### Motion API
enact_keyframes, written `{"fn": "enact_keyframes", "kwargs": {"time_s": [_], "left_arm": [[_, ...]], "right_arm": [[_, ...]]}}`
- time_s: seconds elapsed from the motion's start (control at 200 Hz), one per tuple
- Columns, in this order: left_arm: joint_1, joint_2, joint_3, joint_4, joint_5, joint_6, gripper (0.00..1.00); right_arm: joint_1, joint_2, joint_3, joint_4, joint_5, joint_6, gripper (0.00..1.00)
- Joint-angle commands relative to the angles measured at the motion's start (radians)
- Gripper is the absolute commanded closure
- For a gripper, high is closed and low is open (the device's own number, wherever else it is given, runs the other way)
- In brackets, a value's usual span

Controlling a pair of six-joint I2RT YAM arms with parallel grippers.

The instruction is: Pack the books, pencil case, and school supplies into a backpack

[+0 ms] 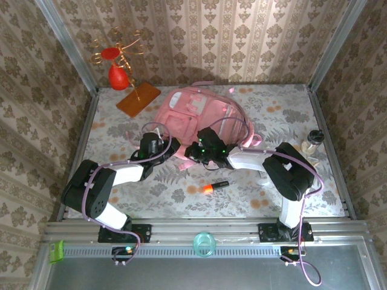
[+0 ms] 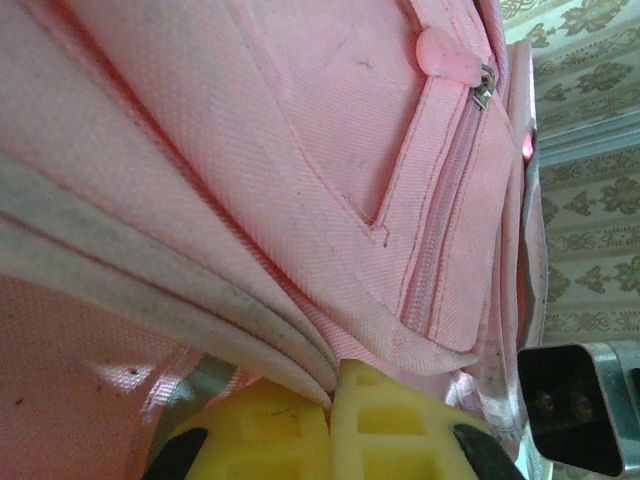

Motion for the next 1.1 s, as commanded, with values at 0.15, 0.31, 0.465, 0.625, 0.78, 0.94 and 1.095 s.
{"fn": "enact_keyframes", "kwargs": {"time_s": [0.15,0.31,0.465,0.625,0.78,0.94,1.095], "left_arm": [[0.020,-0.026,-0.026,0.006,-0.025,0.097,1.00],[0.057,-0.021,-0.039,0.014,-0.041,0.119,1.00],[0.082,-0.013,-0.048,0.023,-0.035,0.124,1.00],[0.087,-0.011,-0.049,0.022,-0.033,0.132,1.00],[0.089,-0.009,-0.049,0.022,-0.031,0.137,1.00],[0.091,-0.007,-0.046,0.018,-0.030,0.144,1.00],[0.099,-0.007,-0.048,0.017,-0.031,0.149,1.00]], "right_arm": [[-0.070,-0.135,-0.105,0.047,0.007,0.085,1.00],[-0.119,-0.190,-0.179,0.085,-0.049,0.127,1.00],[-0.157,-0.240,-0.213,0.045,-0.056,0.118,1.00],[-0.197,-0.262,-0.232,0.003,-0.076,0.083,1.00],[-0.214,-0.251,-0.205,-0.064,-0.105,0.008,1.00],[-0.213,-0.253,-0.153,-0.195,-0.092,-0.122,1.00],[-0.213,-0.291,-0.115,-0.335,-0.032,-0.238,1.00]]}}
